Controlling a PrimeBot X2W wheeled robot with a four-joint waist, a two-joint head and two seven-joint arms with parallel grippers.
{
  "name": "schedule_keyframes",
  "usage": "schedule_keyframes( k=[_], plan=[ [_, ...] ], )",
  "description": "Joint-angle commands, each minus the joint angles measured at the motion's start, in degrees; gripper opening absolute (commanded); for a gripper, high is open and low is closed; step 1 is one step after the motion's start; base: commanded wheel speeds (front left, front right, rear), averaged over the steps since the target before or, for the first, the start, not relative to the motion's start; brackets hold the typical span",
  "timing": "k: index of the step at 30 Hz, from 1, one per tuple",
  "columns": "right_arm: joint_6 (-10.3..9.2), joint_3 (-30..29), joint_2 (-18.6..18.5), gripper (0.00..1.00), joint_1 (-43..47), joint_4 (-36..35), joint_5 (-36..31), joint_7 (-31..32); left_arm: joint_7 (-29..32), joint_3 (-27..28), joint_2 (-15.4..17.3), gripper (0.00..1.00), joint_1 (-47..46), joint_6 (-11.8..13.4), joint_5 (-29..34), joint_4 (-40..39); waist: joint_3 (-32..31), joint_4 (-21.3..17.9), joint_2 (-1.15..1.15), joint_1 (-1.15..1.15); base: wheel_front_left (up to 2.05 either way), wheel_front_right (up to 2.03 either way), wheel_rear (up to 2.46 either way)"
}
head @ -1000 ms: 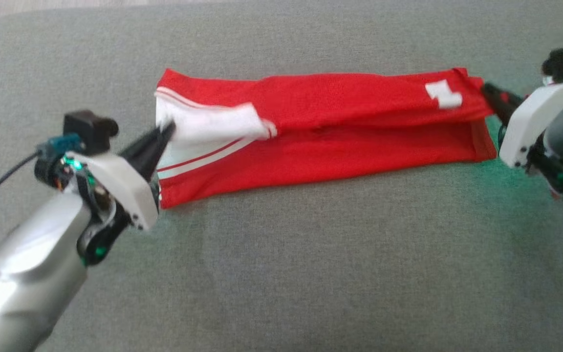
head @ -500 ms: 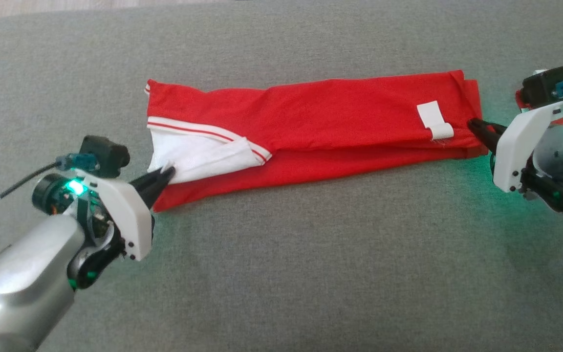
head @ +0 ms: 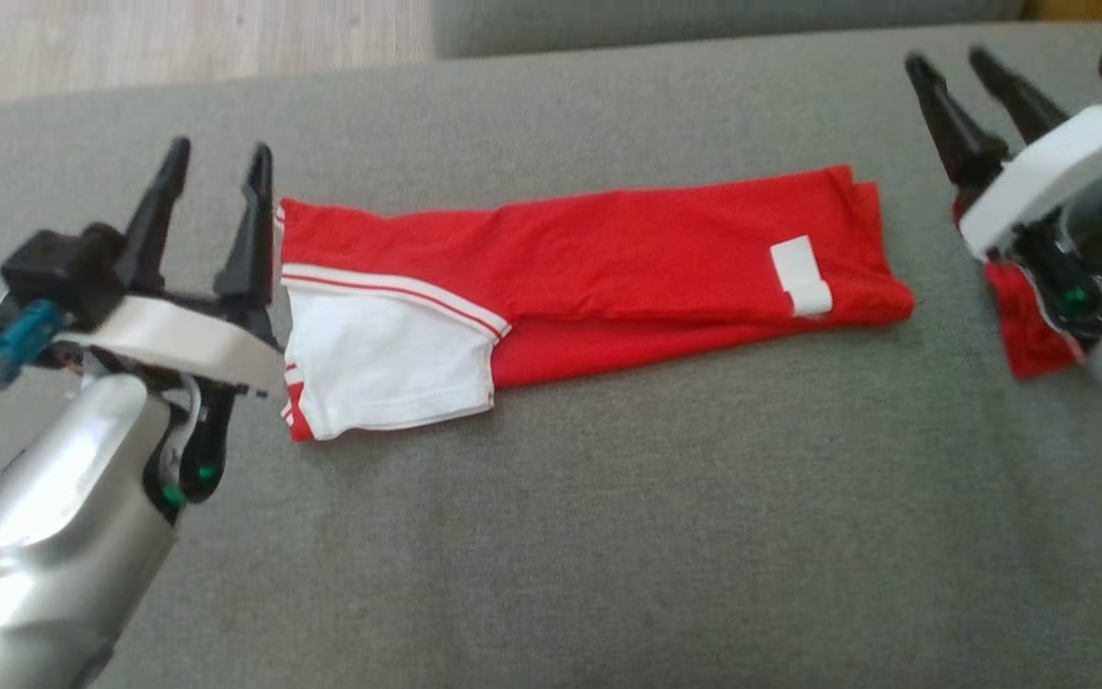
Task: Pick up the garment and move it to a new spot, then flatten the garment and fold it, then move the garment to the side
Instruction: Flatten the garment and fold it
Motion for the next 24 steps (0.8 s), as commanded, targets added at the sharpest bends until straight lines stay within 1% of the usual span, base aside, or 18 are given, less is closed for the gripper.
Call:
schedule_keyframes(
  k=[1, 3, 5, 8, 10, 14, 16, 17, 18, 21, 23, 24],
  plan=[
    [0.2, -0.83, 0.13, 1.0, -0.57, -1.15, -0.33, -2.02, -0.77, 3.77, 1.4, 1.0, -1.34, 0.5, 0.48, -1.59, -1.32, -0.44, 0.0, 0.0, 0.0, 0.0, 0.0],
    [0.2, -1.85, 1.58, 1.0, -0.37, -1.12, -1.46, -6.13, -1.16, 7.22, 0.03, 1.0, 0.38, 1.4, 1.55, -2.94, -2.48, -0.69, 0.0, 0.0, 0.0, 0.0, 0.0],
    [0.2, -3.07, 3.24, 1.0, 0.12, -0.77, -2.82, -9.2, -1.2, 11.73, -1.88, 1.0, 3.03, 1.73, 3.87, -5.45, -3.34, -0.92, 0.0, 0.0, 0.0, 0.0, 0.0],
    [0.2, -6.23, 5.61, 1.0, 1.49, 0.48, -6.41, -11.54, -1.22, 17.08, -5.03, 1.0, 8.75, 1.15, 7.64, -7.85, -4.46, -1.2, 0.0, 0.0, 0.0, 0.0, 0.0],
    [0.2, -9.77, 7.41, 1.0, 3.33, 0.44, -9.31, -11.89, -1.23, 20.11, -7.32, 1.0, 12.53, 0.26, 9.86, -8.64, -4.95, -1.4, 0.0, 0.0, 0.0, 0.0, 0.0],
    [0.2, -20.37, 11.29, 1.0, 10.5, -2.41, -18.56, -11.95, -1.24, 24.25, -11.61, 1.0, 18.68, -1.95, 15.28, -9.41, -5.34, -1.64, 0.0, 0.0, 0.0, 0.0, 0.0],
    [0.2, -26.07, 13.8, 1.0, 15.19, -3.89, -24.38, -11.96, -1.24, 26.28, -13.8, 1.0, 21.53, -3.49, 17.15, -9.2, -5.63, -1.9, 0.0, 0.0, 0.0, 0.0, 0.0],
    [0.2, -28.58, 14.75, 1.0, 17.47, -4.83, -28.62, -11.96, -1.24, 27.52, -14.84, 1.0, 22.87, -4.22, 17.95, -9.12, -5.74, -2.03, 0.0, 0.0, 0.0, 0.0, 0.0],
    [0.2, -31.16, 16.1, 1.0, 19.95, -5.81, -32.62, -11.97, -1.24, 28.7, -15.72, 1.0, 24.16, -4.85, 19.02, -9.04, -5.83, -2.14, 0.0, 0.0, 0.0, 0.0, 0.0],
    [0.2, -38.83, 21.7, 1.0, 27.46, -9.48, -41.67, -11.97, -1.24, 31.63, -18.33, 1.0, 27.56, -6.5, 22.8, -8.86, -6.06, -2.25, 0.0, 0.0, 0.0, 0.0, 0.0],
    [0.2, -43.05, 24.8, 1.0, 31.87, -11.87, -45.73, -11.97, -1.24, 33.42, -20.36, 1.0, 29.37, -8.0, 24.87, -8.8, -6.13, -2.32, 0.0, 0.0, 0.0, 0.0, 0.0],
    [0.2, -44.46, 25.75, 1.0, 33.64, -12.93, -47.36, -11.97, -1.24, 34.34, -21.27, 1.0, 30.11, -8.59, 25.98, -8.9, -6.12, -2.36, 0.0, 0.0, 0.0, 0.0, 0.0]
  ],
)
